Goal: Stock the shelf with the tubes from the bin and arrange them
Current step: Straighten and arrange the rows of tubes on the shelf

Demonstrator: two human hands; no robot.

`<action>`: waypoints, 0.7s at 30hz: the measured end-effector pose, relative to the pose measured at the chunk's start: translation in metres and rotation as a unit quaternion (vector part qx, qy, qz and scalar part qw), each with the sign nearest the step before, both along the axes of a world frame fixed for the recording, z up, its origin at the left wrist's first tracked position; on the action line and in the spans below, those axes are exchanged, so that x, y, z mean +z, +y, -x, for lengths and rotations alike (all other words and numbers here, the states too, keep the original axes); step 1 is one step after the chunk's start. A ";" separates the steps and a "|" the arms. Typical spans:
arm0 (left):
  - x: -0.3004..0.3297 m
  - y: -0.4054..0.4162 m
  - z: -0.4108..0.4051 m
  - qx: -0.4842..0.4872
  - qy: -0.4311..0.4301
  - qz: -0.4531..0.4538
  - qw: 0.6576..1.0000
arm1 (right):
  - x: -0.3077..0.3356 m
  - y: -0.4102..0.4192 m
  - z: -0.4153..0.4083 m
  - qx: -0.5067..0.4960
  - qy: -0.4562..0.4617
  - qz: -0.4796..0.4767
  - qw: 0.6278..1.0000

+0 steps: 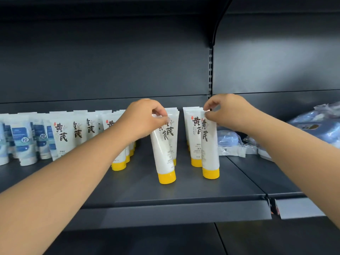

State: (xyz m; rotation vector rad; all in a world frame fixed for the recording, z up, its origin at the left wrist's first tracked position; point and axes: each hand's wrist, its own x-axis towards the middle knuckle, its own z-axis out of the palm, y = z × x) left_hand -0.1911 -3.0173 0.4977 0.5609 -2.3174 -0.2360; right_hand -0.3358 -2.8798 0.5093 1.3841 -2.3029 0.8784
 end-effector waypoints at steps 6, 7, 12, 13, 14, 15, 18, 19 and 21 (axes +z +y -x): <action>0.005 0.001 -0.004 -0.050 0.005 -0.070 0.996 | 0.000 0.003 0.005 0.031 -0.108 -0.002 0.994; 0.007 0.002 -0.005 -0.064 0.000 -0.091 0.994 | 0.000 0.004 0.005 0.039 -0.125 0.004 0.991; 0.011 0.005 -0.005 -0.071 -0.043 -0.138 0.987 | -0.003 0.004 0.007 0.058 -0.198 0.024 0.978; 0.011 0.005 -0.006 -0.065 -0.049 -0.147 0.986 | -0.003 0.004 0.008 0.059 -0.212 0.028 0.975; 0.011 0.005 -0.007 -0.056 -0.056 -0.155 0.985 | -0.004 0.004 0.008 0.061 -0.226 0.034 0.972; 0.011 0.004 -0.008 -0.045 -0.064 -0.161 0.984 | -0.004 0.004 0.009 0.064 -0.238 0.039 0.968; 0.014 0.001 -0.014 -0.020 -0.073 -0.165 0.983 | -0.005 0.004 0.010 0.066 -0.262 0.050 0.962; 0.015 0.001 -0.016 -0.019 -0.071 -0.166 0.983 | -0.005 0.004 0.010 0.065 -0.266 0.055 0.960; 0.019 0.000 -0.020 -0.015 -0.067 -0.163 0.984 | -0.005 0.004 0.008 0.076 -0.278 0.068 0.955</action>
